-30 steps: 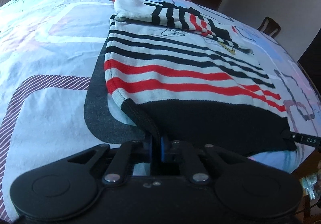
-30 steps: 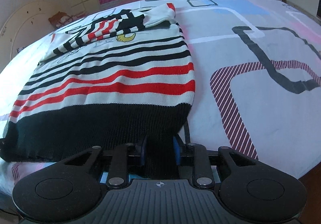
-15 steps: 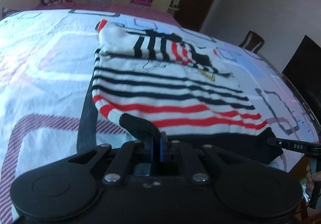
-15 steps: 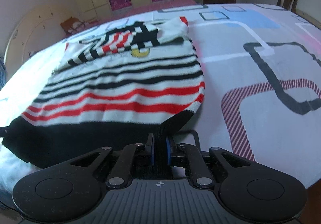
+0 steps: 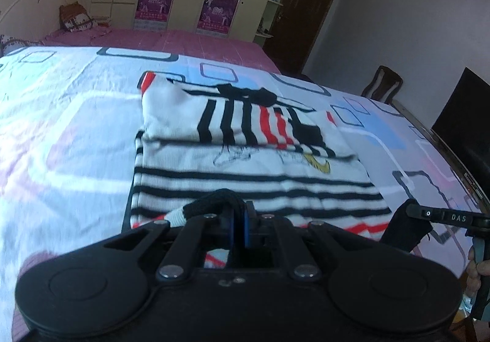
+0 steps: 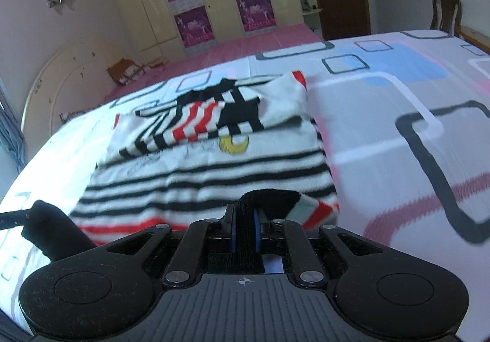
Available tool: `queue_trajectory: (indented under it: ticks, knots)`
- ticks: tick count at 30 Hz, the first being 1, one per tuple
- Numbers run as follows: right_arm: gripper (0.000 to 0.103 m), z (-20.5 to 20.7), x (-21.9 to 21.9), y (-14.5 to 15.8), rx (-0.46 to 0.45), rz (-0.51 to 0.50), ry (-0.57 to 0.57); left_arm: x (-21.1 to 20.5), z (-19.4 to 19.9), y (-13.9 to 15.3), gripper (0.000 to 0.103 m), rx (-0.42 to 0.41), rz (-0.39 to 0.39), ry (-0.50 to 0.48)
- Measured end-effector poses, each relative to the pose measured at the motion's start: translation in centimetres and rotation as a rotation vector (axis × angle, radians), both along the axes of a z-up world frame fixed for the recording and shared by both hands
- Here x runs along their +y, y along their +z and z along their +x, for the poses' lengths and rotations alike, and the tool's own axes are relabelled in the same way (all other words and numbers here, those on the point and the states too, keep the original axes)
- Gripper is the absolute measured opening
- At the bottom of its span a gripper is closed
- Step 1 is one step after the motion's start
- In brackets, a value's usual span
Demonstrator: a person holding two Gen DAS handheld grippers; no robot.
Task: Fold small clothes
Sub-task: 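Lift the black hem with both tools and fold it toward the collar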
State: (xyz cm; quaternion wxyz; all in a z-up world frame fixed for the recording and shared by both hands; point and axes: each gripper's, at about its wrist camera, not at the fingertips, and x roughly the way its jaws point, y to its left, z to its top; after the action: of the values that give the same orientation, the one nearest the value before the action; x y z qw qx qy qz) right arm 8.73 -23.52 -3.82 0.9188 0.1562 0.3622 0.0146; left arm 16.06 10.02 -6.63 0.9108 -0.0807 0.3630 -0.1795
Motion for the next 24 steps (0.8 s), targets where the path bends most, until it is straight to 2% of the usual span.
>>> queue_trajectory:
  ticks: [10, 24]
  knots:
    - [0.01, 7.6, -1.8, 0.5, -0.043, 0.015, 0.025, -1.0, 6.3, 0.9, 0.006, -0.036, 0.002, 0.057]
    - [0.01, 17.5, -4.6, -0.6, -0.058, 0.059, 0.035, -2.5, 14.7, 1.1, 0.006, -0.079, 0.022, 0.11]
